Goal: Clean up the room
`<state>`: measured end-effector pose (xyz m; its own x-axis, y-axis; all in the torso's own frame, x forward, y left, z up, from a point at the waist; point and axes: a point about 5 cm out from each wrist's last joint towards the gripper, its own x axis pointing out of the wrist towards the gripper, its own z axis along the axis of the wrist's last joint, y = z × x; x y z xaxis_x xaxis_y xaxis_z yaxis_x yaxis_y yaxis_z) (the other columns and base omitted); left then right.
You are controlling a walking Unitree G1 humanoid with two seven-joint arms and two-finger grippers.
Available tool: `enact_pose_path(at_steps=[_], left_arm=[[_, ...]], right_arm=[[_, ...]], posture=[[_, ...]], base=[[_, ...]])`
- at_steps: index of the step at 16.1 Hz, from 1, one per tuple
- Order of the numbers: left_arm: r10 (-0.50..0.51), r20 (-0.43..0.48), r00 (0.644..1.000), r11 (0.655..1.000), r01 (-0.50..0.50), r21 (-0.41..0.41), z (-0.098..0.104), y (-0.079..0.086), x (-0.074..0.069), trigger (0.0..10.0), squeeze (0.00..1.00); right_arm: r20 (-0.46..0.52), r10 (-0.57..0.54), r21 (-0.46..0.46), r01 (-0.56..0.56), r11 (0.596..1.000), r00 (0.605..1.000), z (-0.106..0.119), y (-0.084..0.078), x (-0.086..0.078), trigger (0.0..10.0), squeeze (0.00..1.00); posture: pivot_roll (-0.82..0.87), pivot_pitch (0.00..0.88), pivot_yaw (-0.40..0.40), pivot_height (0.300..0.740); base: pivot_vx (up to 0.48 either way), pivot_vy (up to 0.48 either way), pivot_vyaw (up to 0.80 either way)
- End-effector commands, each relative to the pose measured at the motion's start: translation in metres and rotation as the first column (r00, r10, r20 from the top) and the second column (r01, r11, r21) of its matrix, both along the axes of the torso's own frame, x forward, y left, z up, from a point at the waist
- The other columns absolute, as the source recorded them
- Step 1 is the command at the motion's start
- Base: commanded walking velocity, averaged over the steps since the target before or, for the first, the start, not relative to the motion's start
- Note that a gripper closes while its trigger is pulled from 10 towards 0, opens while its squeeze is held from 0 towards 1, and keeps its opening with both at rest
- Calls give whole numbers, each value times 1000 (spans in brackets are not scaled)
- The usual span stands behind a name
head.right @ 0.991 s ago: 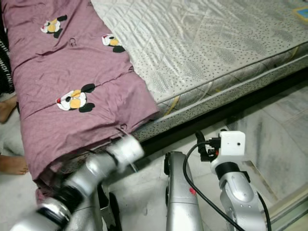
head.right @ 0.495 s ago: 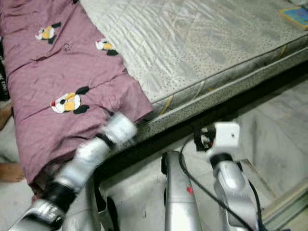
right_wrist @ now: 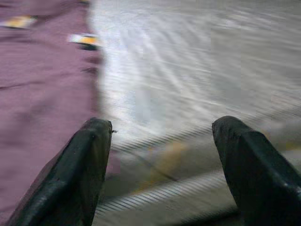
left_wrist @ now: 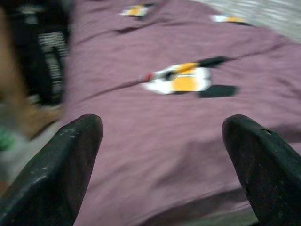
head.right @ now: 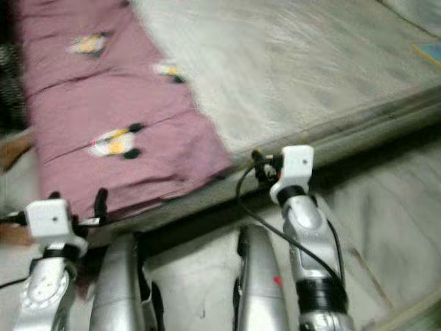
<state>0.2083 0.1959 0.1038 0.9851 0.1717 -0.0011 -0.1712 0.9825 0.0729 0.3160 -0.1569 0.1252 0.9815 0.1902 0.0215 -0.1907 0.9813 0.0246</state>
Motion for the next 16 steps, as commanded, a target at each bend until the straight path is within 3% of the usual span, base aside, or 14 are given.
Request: enact_pose_path(at_steps=[1, 2, 6, 11, 12, 16], left_arm=[[14, -11, 1000, 1000, -14, 11, 5, 3, -7, 10000, 0], [22, -17, 1000, 1000, -22, 5, 11, 4, -11, 10000, 0], [10, -38, 999, 1000, -10, 2, 19, -2, -23, 10000, 0], [-17, -93, 995, 1000, 15, -12, 22, -5, -31, 10000, 0], [-37, -101, 994, 999, 36, -17, 23, -7, -29, 10000, 0], [-42, -105, 994, 999, 40, -19, 24, -8, -29, 10000, 0]], right_arm=[[10, 64, 8, -64, 998, 998, 0, 15, 3, 10000, 0], [7, 93, 16, -93, 996, 996, -2, 26, 10, 10000, 0], [-4, 142, 46, -142, 989, 990, -3, 42, 22, 10000, 0], [-106, 158, 71, -151, 986, 982, -13, 75, 40, 10000, 0], [-180, 178, 61, -170, 984, 967, -17, 93, 44, 10000, 0], [-218, 172, 40, -167, 985, 961, -21, 96, 45, 10000, 0]], posture=[[175, 170, -15, 517], [205, 182, -23, 517], [254, 221, -24, 517], [254, 252, -8, 517], [254, 254, -3, 517], [254, 253, -3, 517]], base=[[0, 0, 794], [0, 0, 775], [0, 0, 512], [0, 0, 0], [0, 0, 0], [0, 0, 0]])
